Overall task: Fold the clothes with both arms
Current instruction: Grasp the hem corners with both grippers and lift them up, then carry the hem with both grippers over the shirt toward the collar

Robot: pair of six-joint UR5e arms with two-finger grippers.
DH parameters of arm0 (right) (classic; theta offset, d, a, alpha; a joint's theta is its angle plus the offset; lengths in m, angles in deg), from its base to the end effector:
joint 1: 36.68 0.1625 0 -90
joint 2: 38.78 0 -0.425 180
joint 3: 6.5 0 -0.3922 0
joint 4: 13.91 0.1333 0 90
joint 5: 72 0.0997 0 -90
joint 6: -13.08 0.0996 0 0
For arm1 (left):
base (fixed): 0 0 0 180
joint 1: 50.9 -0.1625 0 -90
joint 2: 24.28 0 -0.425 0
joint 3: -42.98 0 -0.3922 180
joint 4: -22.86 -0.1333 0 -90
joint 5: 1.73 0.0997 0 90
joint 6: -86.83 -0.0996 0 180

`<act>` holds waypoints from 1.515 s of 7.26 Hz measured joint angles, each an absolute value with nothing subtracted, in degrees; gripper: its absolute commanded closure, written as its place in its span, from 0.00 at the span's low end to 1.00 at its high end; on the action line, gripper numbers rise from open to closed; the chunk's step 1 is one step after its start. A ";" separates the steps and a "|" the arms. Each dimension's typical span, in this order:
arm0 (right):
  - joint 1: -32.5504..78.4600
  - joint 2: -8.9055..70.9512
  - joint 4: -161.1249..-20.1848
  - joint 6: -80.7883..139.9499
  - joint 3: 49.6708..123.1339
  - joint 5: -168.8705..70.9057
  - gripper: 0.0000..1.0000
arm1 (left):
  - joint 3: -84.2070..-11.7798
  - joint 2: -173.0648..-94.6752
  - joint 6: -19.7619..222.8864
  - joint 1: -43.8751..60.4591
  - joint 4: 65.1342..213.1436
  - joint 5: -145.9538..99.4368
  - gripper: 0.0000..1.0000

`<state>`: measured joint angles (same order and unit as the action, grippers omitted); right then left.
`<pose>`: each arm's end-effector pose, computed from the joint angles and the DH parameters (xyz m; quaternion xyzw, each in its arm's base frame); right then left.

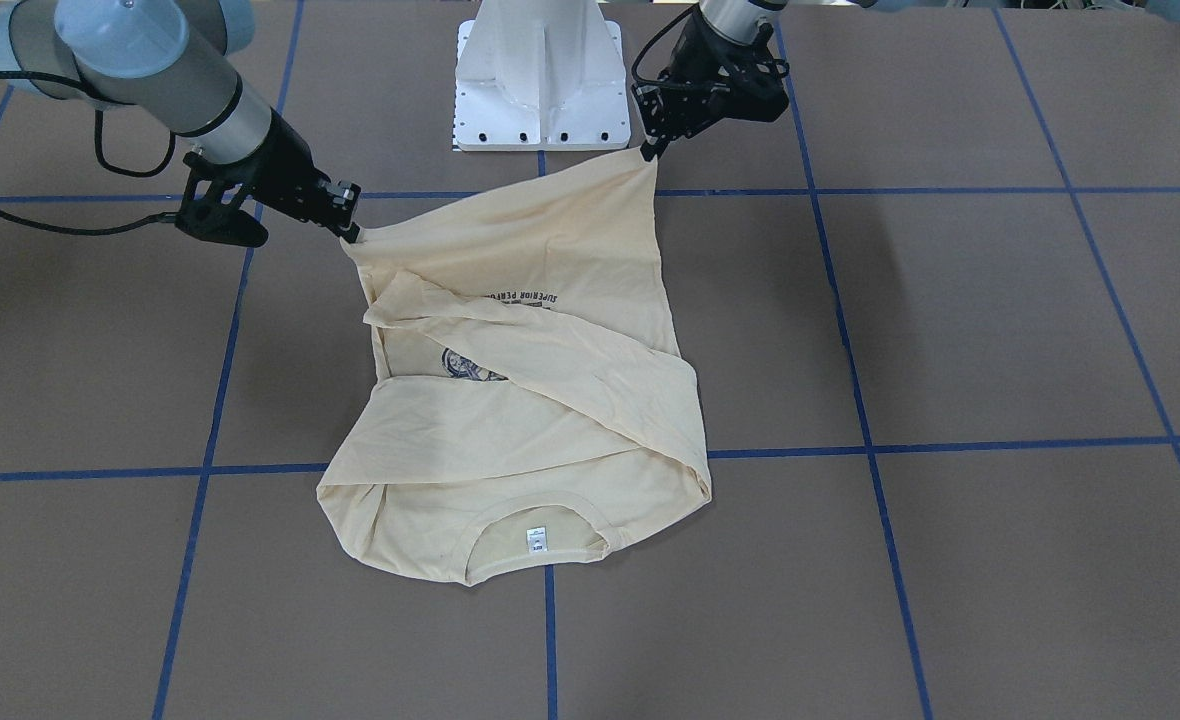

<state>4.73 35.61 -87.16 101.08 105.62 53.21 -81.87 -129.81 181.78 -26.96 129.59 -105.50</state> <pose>-0.3613 -0.4198 0.2980 -0.0885 -0.5048 0.1554 0.8445 0.4050 -0.2997 0.2157 -0.0080 0.5577 -0.1422 0.8177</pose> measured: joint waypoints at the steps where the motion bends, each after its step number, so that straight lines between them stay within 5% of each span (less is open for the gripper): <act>1: 8.71 32.55 -87.18 100.48 102.98 53.21 1.00 | -80.89 -131.17 179.79 -21.17 129.68 -109.14 1.00; 5: 18.27 22.00 -87.04 96.00 89.84 49.92 1.00 | -65.36 -140.50 176.96 -7.15 132.16 -113.87 1.00; 11: 16.11 14.77 -86.32 95.81 77.40 46.78 1.00 | -43.64 -146.44 178.41 -5.00 150.66 -113.68 1.00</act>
